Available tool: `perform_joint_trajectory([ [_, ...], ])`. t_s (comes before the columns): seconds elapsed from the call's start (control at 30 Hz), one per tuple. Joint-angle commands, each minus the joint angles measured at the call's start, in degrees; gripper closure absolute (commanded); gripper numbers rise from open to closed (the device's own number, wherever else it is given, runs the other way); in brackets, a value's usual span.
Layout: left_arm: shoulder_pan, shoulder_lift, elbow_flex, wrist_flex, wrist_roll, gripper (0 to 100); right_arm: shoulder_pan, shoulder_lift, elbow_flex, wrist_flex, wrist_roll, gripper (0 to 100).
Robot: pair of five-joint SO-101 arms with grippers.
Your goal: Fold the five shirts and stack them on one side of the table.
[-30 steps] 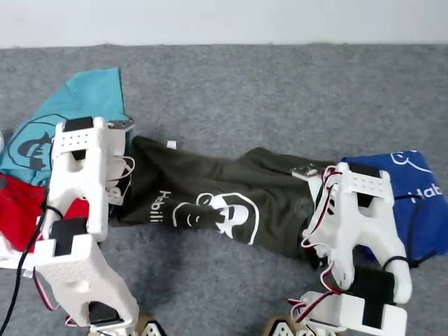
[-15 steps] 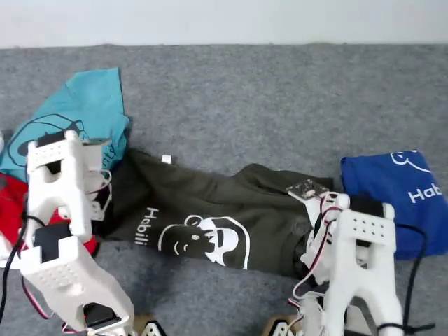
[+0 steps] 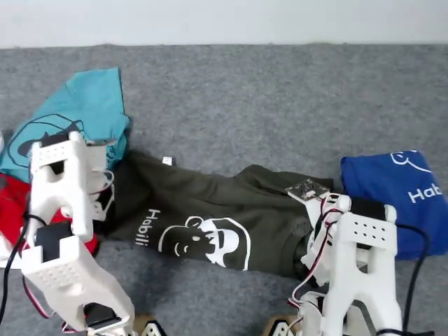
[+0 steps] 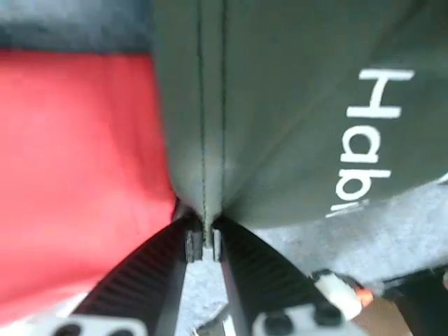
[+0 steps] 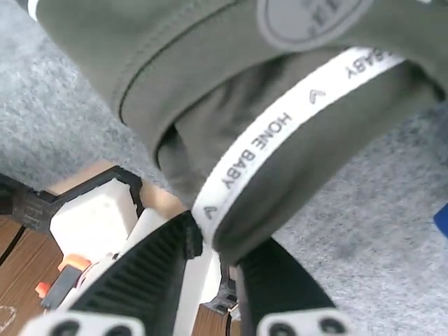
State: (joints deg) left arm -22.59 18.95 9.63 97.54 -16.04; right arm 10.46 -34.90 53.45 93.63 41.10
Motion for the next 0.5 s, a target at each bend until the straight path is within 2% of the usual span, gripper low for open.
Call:
perform_joint_trajectory([
  [0.0, -1.8, -3.2, -5.4, -0.1, -0.7, 98, 0.8, -1.3, -3.3, 2.2, -0.3, 85.0],
  [0.23, -5.6, -3.1, -8.3, 0.0, -0.9, 88, 0.8, -1.3, -8.9, 7.0, -1.2, 84.8],
  [0.47, -5.4, -3.2, -8.5, -0.2, -1.0, 88, 0.7, -1.3, -14.6, 5.3, -1.3, 84.8],
])
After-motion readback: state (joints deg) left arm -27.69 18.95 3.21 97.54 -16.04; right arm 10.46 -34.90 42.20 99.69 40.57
